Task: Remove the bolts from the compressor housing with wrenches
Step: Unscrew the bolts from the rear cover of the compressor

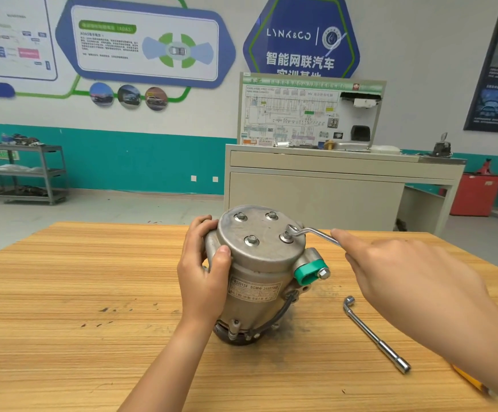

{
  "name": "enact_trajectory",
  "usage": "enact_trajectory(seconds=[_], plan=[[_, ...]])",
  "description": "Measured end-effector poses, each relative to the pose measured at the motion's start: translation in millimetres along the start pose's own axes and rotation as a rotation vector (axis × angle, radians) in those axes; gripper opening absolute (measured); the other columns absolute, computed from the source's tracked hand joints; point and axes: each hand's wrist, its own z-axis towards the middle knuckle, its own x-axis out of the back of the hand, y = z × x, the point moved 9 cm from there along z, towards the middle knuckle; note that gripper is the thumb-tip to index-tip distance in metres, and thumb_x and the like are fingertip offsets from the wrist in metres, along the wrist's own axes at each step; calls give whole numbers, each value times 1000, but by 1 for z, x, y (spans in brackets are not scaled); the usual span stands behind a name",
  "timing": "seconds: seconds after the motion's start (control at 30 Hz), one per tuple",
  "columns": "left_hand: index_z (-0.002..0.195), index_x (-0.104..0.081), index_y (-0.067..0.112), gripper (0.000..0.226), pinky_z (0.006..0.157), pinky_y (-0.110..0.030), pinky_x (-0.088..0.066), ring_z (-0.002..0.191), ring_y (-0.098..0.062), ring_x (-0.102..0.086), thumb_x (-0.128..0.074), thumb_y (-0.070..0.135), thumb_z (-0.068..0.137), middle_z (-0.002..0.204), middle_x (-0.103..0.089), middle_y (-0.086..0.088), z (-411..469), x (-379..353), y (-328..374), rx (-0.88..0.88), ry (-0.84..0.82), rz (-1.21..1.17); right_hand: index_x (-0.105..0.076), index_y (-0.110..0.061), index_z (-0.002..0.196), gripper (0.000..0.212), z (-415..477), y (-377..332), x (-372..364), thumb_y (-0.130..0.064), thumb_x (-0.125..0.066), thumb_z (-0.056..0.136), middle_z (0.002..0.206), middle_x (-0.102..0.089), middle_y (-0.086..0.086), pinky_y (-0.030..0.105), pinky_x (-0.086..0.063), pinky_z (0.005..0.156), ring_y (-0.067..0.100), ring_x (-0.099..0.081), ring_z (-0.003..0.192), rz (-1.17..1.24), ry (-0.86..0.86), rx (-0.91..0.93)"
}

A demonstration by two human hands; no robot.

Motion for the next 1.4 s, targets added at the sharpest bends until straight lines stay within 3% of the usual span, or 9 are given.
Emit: enact_trajectory(seconds=[0.17, 0.37, 0.5, 0.57, 0.7, 0.83, 1.07, 1.3, 1.4], plan=[[105, -53, 37, 37, 92, -2, -31, 116, 18, -40, -44, 45, 70, 124, -47, 23, -2, 0, 1, 3, 9, 29, 1, -28, 143, 62, -1, -10, -3, -14, -34, 94, 63, -32, -6, 32, -49, 53, 20, -38, 58, -63, -30, 7], [108, -54, 27, 41, 91, -1, -30, 116, 11, -43, -46, 44, 71, 125, -46, 18, -6, -5, 7, -32, 31, 67, 4, -6, 145, 72, -9, -38, -2, -2, -32, 83, 63, -22, 2, 21, -12, 30, 16, -29, 41, -212, -36, 55], [105, -54, 36, 37, 91, -1, -30, 117, 18, -40, -47, 44, 70, 126, -46, 21, -6, -1, 2, 3, 42, 14, -66, 0, 109, 54, -14, -22, 11, -8, -78, 57, 41, -38, 9, 8, -10, 46, 15, -31, 22, -26, 256, -15], [105, -55, 35, 39, 94, -3, -31, 119, 17, -39, -47, 45, 69, 127, -49, 18, -5, 3, -1, 23, 39, -5, -73, -7, 97, 26, -16, -10, 13, -20, -66, 75, 41, -44, 5, 15, -16, 41, 19, -36, 25, 16, 511, 35], [110, -58, 24, 49, 87, 0, -34, 115, 19, -42, -48, 46, 67, 128, -49, 12, 1, 2, -2, 50, -13, -37, -72, -11, 101, 30, 10, 12, -3, -24, -47, 89, 66, -66, 5, 32, -47, 59, 23, -63, 57, 213, 650, 128], [111, -59, 17, 55, 79, 3, -35, 106, 24, -44, -49, 46, 65, 125, -50, 12, 5, -6, 5, 37, -66, -12, -71, -10, 103, 25, 57, 15, -12, -17, -57, 83, 97, -70, 11, 50, -46, 83, 28, -67, 89, 234, 655, 147], [112, -60, 14, 61, 78, 0, -39, 103, 21, -48, -47, 48, 62, 125, -52, 14, 11, -11, 5, 50, -116, 12, -73, -4, 92, 21, 103, -14, -3, -6, -74, 72, 93, -72, 10, 34, -54, 67, 28, -69, 84, 243, 670, 415], [109, -58, 24, 50, 84, -6, -42, 108, 14, -50, -49, 48, 66, 129, -52, 8, 7, -4, 2, 70, -108, -2, -60, -4, 101, 21, 88, 54, -12, -17, -44, 97, 69, -63, 8, 37, -49, 57, 20, -60, 58, 1028, 653, -165], [109, -57, 24, 50, 85, -7, -42, 110, 12, -50, -48, 48, 66, 129, -51, 9, 5, -1, 1, 69, -91, -17, -56, -12, 110, 20, 53, 41, 9, -17, -42, 96, 52, -43, -9, 29, -37, 42, 11, -45, 42, 838, 619, -24]])
